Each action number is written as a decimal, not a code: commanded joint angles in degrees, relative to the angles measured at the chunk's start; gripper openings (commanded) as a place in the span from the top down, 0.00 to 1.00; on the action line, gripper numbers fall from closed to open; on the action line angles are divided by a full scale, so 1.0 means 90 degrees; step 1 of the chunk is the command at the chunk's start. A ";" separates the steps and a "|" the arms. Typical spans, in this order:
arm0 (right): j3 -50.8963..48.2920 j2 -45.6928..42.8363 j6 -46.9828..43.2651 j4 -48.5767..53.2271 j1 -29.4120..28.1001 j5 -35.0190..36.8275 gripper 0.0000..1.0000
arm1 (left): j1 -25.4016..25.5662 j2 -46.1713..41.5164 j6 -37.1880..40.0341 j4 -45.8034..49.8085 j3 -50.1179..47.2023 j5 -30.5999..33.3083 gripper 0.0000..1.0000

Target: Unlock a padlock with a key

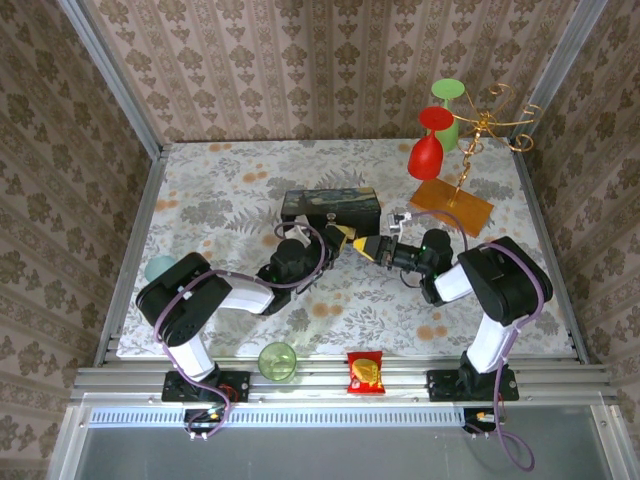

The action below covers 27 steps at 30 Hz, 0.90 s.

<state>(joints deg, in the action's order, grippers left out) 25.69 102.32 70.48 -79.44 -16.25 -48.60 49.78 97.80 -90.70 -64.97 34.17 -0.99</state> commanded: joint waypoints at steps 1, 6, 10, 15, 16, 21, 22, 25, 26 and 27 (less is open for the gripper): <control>0.0149 0.0177 -0.0063 0.0465 0.0275 -0.0381 1.00 | 0.0238 -0.0213 -0.0101 -0.1169 0.0286 -0.0694 1.00; 0.0014 -0.0143 -0.0484 0.1230 0.0526 -0.0741 1.00 | 0.0159 -0.0165 0.0092 -0.1165 0.0010 -0.0566 1.00; -0.0184 -0.0457 -0.1065 0.1815 0.0519 -0.0949 1.00 | 0.0017 -0.0002 0.0437 -0.1134 -0.0114 -0.0497 1.00; -0.0579 -0.1005 -0.1874 0.1925 0.0547 -0.1543 1.00 | -0.0056 0.0451 0.0641 -0.1141 -0.0007 -0.0777 1.00; -0.0643 -0.1070 -0.1964 0.1856 0.0539 -0.1597 1.00 | -0.0030 0.0513 0.0711 -0.1131 0.0041 -0.0825 1.00; -0.0384 -0.1629 -0.3463 0.3586 -0.0065 -0.1461 1.00 | -0.0040 0.0874 0.1080 -0.1073 -0.0040 -0.0925 1.00; -0.0296 -0.1911 -0.4094 0.4492 -0.0182 -0.1266 1.00 | -0.0066 0.1015 0.1039 -0.1091 -0.0107 -0.0958 1.00; -0.0229 -0.2497 -0.5139 0.5873 -0.0492 -0.0602 1.00 | -0.0009 0.1255 0.1097 -0.1101 -0.0221 -0.0943 1.00; -0.0258 -0.2706 -0.5162 0.5888 -0.0503 -0.0532 1.00 | 0.0026 0.1306 0.1092 -0.1109 -0.0223 -0.0918 1.00; -0.0275 -0.2731 -0.5163 0.5908 -0.0491 -0.0494 1.00 | 0.0053 0.1346 0.1127 -0.1102 -0.0214 -0.0907 1.00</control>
<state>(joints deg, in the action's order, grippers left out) 22.35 80.20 33.82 -37.36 -20.47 -56.99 49.54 109.45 -83.26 -70.41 32.38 -8.36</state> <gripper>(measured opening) 0.062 0.101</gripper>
